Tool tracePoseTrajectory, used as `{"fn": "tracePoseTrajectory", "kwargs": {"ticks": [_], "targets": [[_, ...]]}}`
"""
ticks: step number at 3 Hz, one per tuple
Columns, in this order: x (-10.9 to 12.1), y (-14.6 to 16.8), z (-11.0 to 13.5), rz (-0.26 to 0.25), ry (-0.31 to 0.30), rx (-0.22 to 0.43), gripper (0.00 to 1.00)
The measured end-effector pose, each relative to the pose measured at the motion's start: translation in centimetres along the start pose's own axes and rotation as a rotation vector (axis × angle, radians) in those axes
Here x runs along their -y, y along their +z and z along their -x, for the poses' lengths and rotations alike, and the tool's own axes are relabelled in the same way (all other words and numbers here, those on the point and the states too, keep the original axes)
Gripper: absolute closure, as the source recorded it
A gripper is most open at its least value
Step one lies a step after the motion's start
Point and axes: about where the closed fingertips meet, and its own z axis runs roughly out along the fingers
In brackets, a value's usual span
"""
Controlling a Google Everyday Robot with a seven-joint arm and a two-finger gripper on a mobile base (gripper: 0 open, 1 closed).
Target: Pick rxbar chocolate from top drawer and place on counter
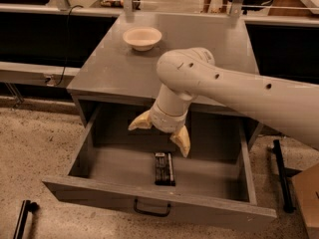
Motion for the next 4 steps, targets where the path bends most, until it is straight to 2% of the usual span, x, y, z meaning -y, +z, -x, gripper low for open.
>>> {"fn": "tracePoseTrajectory", "kwargs": {"ticks": [1,2,3,4], "targets": [[0.5,2.3,0.0,0.085,-0.037,-0.027,0.00],[-0.1,6.0,0.1,0.144,-0.127,-0.054,0.00],[-0.4,8.9,0.1,0.136,-0.248,-0.093,0.00],[-0.7,10.7,0.0,0.127,-0.326,-0.113,0.00]]}}
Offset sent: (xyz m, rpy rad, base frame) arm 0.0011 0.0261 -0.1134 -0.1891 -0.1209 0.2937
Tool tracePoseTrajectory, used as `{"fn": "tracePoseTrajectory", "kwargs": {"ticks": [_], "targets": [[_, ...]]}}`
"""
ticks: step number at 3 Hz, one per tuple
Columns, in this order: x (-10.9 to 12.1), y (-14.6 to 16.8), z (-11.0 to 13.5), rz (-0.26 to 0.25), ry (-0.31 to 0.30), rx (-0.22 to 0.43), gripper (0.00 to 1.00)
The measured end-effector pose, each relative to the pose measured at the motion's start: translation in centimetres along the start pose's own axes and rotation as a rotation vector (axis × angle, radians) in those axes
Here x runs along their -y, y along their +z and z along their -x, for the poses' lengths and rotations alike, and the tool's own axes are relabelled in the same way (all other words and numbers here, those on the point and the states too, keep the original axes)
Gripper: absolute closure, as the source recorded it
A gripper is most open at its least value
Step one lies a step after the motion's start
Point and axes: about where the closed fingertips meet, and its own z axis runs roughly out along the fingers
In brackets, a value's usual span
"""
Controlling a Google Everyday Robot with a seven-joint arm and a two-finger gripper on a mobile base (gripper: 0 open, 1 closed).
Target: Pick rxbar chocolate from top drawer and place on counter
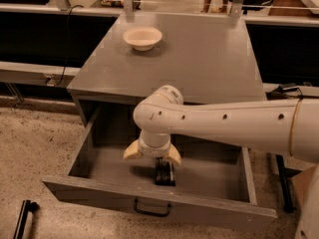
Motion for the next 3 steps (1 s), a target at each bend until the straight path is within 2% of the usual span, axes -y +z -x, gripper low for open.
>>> {"fn": "tracePoseTrajectory", "kwargs": {"ticks": [1,2,3], "targets": [[-0.05,1.07,0.14,0.000,-0.039,0.007,0.17],[-0.04,1.66,0.18,-0.039,-0.068,0.024,0.40],[0.01,1.33,0.16,-0.040,-0.068,0.024,0.63]]}}
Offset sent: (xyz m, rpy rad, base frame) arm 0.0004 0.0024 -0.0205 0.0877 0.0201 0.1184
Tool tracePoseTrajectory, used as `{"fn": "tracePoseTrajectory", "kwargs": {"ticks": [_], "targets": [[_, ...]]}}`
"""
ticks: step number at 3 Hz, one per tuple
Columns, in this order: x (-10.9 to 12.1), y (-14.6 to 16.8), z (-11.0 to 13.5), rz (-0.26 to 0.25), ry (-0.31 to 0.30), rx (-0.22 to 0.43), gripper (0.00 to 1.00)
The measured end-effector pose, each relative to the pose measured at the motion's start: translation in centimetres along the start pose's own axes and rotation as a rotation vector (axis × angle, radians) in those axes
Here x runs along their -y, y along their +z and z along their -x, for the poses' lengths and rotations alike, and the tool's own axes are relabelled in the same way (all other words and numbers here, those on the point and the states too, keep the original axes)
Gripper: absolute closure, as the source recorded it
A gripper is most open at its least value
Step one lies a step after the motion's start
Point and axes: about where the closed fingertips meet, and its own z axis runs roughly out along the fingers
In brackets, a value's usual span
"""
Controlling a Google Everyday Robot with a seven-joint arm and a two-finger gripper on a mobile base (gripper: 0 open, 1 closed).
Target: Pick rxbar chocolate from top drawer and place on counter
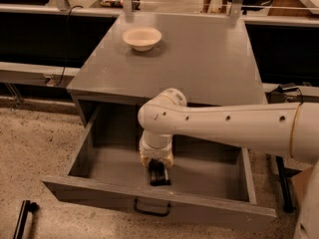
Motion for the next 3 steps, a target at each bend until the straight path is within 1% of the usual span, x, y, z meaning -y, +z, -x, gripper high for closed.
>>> {"fn": "tracePoseTrajectory", "kwargs": {"ticks": [1,2,3], "targets": [[0.1,-0.5,0.0,0.000,0.000,0.000,0.89],[-0.7,-2.6,0.1,-0.100,0.037,0.009,1.00],[-2.5,-9.3,0.4,-0.246,0.080,-0.011,1.00]]}}
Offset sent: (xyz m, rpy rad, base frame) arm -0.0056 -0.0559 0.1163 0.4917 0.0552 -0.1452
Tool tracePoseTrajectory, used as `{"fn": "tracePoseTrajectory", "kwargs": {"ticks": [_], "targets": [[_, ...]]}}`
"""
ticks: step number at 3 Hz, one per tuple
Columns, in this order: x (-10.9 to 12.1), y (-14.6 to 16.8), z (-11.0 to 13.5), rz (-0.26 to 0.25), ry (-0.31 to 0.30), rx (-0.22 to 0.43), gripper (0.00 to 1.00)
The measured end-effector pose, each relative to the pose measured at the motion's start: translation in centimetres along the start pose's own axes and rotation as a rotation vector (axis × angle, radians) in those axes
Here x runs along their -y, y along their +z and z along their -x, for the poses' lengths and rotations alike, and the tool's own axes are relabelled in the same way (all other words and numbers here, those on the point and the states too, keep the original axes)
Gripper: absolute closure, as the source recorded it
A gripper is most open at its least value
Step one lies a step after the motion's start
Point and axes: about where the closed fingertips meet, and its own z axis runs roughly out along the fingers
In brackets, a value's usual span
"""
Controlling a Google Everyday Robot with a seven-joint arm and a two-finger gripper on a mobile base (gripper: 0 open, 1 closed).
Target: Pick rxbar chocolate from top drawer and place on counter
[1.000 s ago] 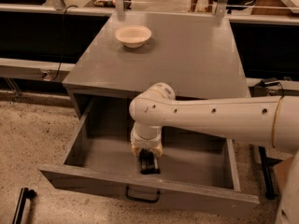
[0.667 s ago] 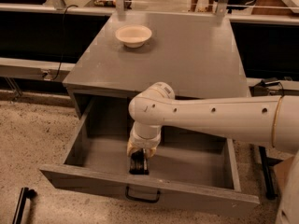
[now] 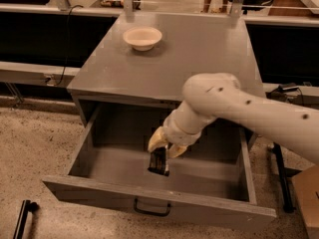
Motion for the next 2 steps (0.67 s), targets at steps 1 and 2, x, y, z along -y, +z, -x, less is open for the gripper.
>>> {"fn": "tracePoseTrajectory", "kwargs": {"ticks": [1,2], "targets": [[-0.7,-6.1,0.6,-0.108,0.049,-0.020,1.00],[-1.4,-10.8,-0.2,-0.134,0.090,-0.034,1.00]]}}
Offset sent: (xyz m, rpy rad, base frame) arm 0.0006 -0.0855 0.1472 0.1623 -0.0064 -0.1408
